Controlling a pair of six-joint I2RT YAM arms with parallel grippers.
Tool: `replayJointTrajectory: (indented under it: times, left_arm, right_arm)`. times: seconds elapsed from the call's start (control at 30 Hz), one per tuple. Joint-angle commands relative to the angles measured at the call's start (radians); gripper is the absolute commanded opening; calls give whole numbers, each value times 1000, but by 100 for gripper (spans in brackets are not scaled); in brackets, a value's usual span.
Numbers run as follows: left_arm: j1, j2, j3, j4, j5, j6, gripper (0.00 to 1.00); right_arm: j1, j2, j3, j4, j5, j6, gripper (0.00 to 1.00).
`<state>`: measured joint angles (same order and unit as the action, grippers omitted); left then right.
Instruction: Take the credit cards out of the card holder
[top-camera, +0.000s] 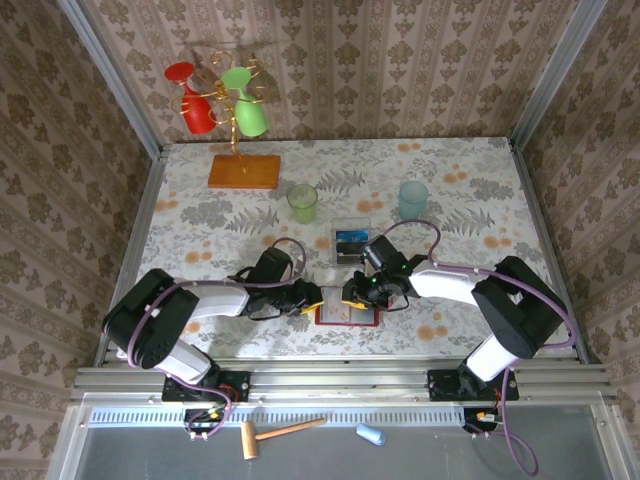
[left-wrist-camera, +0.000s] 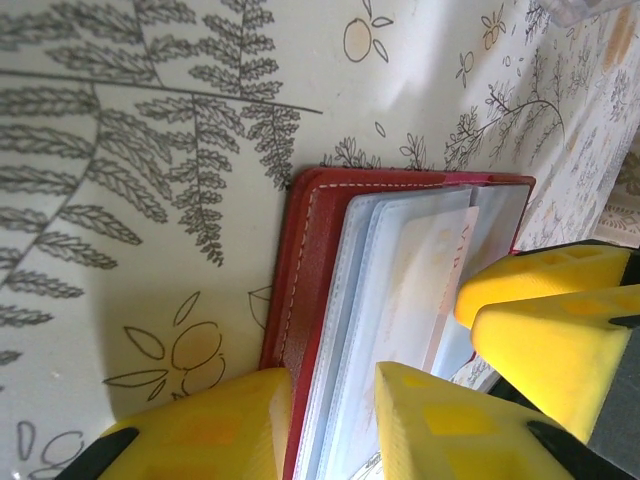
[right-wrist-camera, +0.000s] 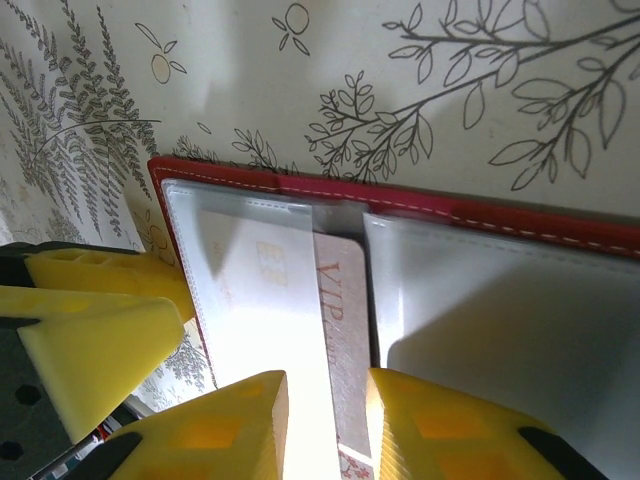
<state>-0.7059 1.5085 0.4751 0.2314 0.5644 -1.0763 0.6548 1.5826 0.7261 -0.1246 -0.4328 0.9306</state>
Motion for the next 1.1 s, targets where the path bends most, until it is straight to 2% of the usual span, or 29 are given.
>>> replayJointTrajectory:
  times: [0.0, 0.2, 0.33, 0.8, 1.07]
  left_arm:
    - [3, -22, -33, -84, -32, 21, 30]
    - [2, -97, 28, -203, -56, 59, 30]
    - [0, -124, 55, -224, -57, 62, 30]
    - [-47, -23, 85, -140, -4, 52, 19]
    - [-50, -12, 77, -181, -28, 72, 18]
  right_arm:
    - [-6, -32, 15, -33, 23, -21, 27]
    - [-6, -58, 0, -26, 9, -17, 27]
    - [-6, -48, -20, 22, -37, 3, 27]
    - [-5, 2, -37, 95, -78, 33, 26]
    - [-3, 28, -52, 165, -112, 58, 26]
